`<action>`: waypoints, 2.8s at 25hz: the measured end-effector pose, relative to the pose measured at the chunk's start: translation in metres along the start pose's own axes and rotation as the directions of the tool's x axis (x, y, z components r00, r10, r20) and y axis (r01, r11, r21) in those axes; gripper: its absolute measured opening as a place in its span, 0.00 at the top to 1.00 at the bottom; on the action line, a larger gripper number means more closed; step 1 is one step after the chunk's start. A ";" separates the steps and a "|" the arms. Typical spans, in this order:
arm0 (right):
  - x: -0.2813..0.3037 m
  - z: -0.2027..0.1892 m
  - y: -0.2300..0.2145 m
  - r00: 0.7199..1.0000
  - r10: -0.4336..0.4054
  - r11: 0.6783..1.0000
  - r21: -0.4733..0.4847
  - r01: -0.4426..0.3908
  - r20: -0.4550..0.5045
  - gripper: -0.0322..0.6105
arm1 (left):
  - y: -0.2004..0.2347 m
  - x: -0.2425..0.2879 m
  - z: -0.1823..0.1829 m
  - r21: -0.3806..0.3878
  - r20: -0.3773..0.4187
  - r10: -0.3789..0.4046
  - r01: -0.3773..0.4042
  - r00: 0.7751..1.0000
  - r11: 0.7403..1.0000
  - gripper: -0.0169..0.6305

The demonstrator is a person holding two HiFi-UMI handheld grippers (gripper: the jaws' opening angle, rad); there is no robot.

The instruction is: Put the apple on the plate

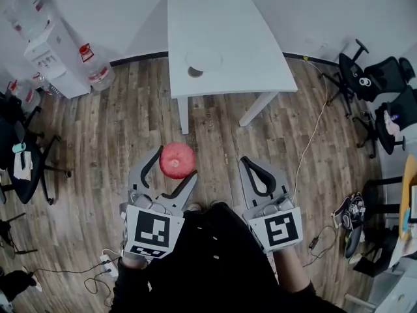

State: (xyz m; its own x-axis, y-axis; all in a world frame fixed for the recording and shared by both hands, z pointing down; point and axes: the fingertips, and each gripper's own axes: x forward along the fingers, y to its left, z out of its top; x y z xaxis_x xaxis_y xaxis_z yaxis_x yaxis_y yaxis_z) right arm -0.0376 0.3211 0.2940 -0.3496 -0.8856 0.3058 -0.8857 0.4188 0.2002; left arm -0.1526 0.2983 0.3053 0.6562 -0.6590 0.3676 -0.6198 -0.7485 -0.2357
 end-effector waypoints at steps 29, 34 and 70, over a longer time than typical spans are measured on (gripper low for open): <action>0.018 -0.008 0.007 0.999 0.031 0.999 -0.013 -0.031 -0.011 0.88 | 0.021 -0.005 -0.019 -0.058 -0.025 0.066 -0.067 0.998 0.996 0.42; 0.036 -0.011 -0.007 0.999 0.050 0.999 -0.004 -0.050 -0.017 0.88 | 0.029 0.015 -0.013 -0.032 -0.019 0.065 -0.065 0.998 0.997 0.42; 0.214 0.018 -0.169 0.980 0.197 0.980 -0.018 -0.196 0.032 0.88 | 0.138 0.194 0.047 -0.085 -0.092 0.187 -0.195 0.978 0.977 0.42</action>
State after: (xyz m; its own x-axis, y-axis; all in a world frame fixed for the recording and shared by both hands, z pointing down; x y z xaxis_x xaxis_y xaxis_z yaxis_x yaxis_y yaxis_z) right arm 0.0320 0.0572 0.3090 -0.5266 -0.7919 0.3090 -0.7943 0.5879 0.1530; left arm -0.0903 0.0633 0.3014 0.4862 -0.7779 0.3981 -0.7703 -0.5966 -0.2251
